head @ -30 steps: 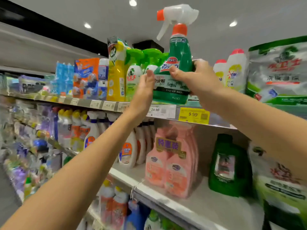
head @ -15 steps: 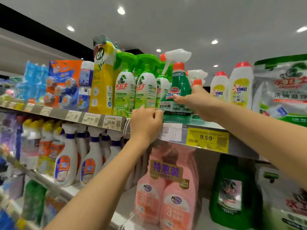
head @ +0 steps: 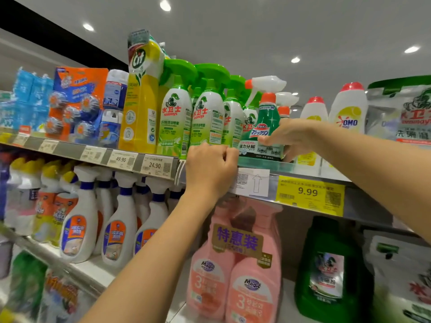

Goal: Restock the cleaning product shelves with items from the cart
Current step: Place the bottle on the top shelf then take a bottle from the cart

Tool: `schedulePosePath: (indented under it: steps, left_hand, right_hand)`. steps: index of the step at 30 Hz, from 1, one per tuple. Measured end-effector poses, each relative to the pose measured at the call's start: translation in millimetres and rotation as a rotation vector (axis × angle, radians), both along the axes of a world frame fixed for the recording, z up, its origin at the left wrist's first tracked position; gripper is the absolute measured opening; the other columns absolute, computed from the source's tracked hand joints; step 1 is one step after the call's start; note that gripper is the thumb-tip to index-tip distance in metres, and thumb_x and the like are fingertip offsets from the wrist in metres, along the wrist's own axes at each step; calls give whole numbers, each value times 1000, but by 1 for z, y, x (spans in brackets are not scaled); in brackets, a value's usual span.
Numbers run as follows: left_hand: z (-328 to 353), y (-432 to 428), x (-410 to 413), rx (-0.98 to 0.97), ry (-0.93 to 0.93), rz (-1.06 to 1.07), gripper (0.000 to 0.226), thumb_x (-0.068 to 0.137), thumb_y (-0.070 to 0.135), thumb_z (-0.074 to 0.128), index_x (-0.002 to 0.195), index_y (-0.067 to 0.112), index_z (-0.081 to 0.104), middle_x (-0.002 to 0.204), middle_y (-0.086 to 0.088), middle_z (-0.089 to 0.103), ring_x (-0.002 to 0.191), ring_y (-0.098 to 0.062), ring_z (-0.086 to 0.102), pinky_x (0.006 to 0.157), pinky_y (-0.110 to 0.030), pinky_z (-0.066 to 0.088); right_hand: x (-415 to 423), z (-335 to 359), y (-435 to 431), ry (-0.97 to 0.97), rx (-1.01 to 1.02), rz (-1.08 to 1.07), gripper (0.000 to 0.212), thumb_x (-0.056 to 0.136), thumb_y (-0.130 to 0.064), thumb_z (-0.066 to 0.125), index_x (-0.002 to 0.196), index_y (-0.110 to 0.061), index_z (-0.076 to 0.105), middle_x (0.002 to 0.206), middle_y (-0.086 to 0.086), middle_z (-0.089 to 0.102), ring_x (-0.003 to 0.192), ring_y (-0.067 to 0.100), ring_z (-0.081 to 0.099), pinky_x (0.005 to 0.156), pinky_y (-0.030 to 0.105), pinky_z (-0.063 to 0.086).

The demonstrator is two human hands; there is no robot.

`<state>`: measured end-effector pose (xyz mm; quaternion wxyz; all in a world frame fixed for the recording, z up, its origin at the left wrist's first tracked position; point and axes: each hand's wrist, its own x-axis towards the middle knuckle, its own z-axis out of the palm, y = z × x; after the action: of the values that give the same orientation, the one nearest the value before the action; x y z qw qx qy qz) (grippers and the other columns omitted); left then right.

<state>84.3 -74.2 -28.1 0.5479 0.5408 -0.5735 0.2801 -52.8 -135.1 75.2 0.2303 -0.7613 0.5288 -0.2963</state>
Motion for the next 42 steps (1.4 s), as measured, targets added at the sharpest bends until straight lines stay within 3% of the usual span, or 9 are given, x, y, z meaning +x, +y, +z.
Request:
schedulePosePath:
  steps: [5,9,21,25,27,30,32,36,42]
  left_hand:
    - [-1,-1,2,5,1,-4,40,84,30,27,47,16,32,46,1,33,60,-24,34,71,-32,21]
    - [0,-1,3,28,-11,5,41,84,32,25,47,18,31,48,1,34,61,-25,36,71,-31,19]
    - [0,-2,1,24,6,1,39,84,31,25,47,18,31,48,3,34,54,-13,30,70,-31,16]
    - [2,1,3,62,-34,12,39,85,33,20,51,18,33,52,5,36,60,-19,34,80,-36,29]
    - [-1,0,7,50,-58,-26,46,88,40,14,65,16,46,68,1,50,77,-24,47,85,-39,33]
    - [-8,12,8,-63,45,-94,49,97,44,21,114,13,54,135,-8,47,132,-26,36,108,-40,22]
    - [-15,39,1,-210,168,-170,39,100,35,30,115,6,51,124,-9,50,124,-21,43,105,-32,30]
    - [-57,106,-20,-246,377,-290,18,99,28,39,91,16,50,79,8,57,69,-1,53,67,-24,46]
    - [-194,220,-61,37,537,-161,16,96,25,51,80,25,50,65,12,56,61,-7,53,62,-27,46]
  right_hand:
    - [0,8,-18,99,51,-59,58,91,-28,63,137,-3,38,134,20,55,116,41,58,96,53,50]
    - [0,3,-10,168,-60,-64,41,99,-13,52,135,4,44,133,16,53,127,35,50,71,31,49]
    - [8,-2,-20,160,-67,-98,55,100,-20,50,148,-3,27,148,20,38,129,40,45,102,47,45]
    - [9,-2,2,50,-357,-10,22,96,-15,55,115,-4,52,106,12,55,86,21,53,57,21,43]
    - [8,-4,27,-5,-488,67,14,95,-20,57,92,-7,53,87,7,53,74,19,50,47,18,39]
    - [-1,-22,76,-122,-735,277,26,97,-27,54,103,-3,62,98,11,64,92,24,61,77,34,53]
    - [-13,-47,107,-269,-806,460,27,97,-29,54,100,-3,63,91,10,64,84,21,60,79,41,51]
    - [-43,-120,155,-404,-572,756,33,93,-33,51,85,-2,56,75,22,56,69,35,53,64,49,47]
    - [-91,-263,206,-391,116,1026,32,93,-39,57,94,-7,58,71,0,59,61,9,54,55,21,45]
